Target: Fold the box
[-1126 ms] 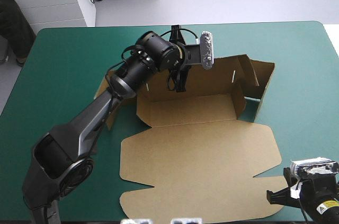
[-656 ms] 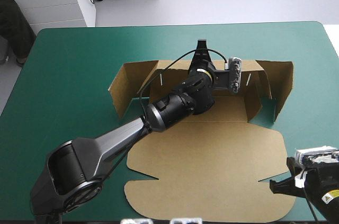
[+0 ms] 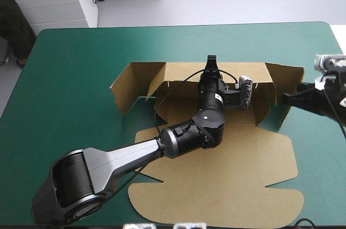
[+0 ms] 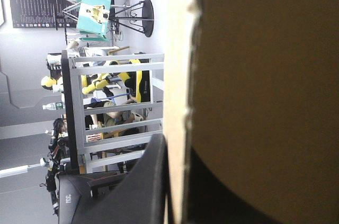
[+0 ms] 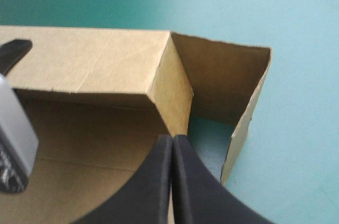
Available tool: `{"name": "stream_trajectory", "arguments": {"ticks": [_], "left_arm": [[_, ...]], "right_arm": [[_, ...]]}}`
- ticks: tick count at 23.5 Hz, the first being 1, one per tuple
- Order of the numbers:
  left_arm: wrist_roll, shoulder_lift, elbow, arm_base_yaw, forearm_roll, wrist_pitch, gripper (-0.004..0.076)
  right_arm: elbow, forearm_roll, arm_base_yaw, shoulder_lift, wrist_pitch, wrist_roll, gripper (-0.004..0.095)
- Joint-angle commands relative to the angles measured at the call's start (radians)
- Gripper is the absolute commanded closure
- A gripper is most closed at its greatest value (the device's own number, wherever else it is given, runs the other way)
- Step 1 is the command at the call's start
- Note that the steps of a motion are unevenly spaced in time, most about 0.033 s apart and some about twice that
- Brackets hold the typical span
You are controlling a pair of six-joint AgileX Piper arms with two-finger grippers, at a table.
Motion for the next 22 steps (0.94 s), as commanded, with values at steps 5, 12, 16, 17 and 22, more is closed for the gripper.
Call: {"name": "stream_trajectory", "arguments": {"ticks": [5,12,16,17,22], "left_arm": [[-0.023,-0.059,-0.020,-0.011,0.043,-0.004,0.0731],[-0.023,-0.059,-0.020,-0.011,0.039,-0.004,0.0731],[-0.023,-0.059,-0.020,-0.011,0.039,0.007,0.0731],[-0.023,-0.059,-0.020,-0.011,0.039,0.007,0.0731],[-0.070,-0.059,-0.020,-0.011,0.039,0.031,0.0731]], "right_arm": [[-0.283,0.028,0.002,0.284,-0.054,-0.006,0.0927],[-0.514,0.031,0.002,0.570,0.014,-0.002,0.0927],[-0.572,0.029,0.002,0.657,0.028,0.005,0.0927],[-0.587,0.028,0.002,0.681,0.039,0.005,0.0927],[-0.599,-0.007,0.002,0.747,0.121,0.013,0.0927]]}}
